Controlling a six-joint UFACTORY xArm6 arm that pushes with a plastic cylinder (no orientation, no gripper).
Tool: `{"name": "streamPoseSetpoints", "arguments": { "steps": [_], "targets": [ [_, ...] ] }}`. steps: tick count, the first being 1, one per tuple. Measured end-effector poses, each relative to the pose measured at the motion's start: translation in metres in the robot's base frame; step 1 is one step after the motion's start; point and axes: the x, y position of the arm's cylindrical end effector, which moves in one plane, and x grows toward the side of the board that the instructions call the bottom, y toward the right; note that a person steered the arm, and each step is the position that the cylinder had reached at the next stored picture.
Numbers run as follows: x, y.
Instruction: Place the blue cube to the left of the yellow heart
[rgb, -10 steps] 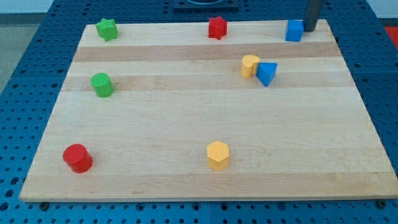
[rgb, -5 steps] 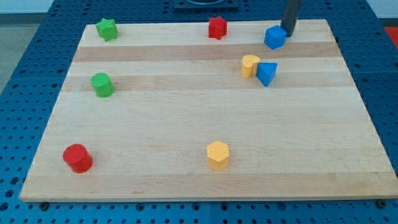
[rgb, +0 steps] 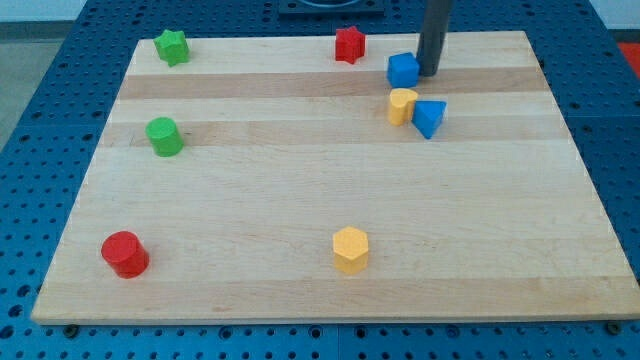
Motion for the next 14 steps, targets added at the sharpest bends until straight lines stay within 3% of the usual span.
{"name": "streamPoseSetpoints", "arguments": {
  "steps": [3, 5, 8, 14],
  "targets": [
    [-0.003, -0.06],
    [-0.024, -0.062],
    [-0.025, -0.111],
    [0.041, -0.116]
  ]
}}
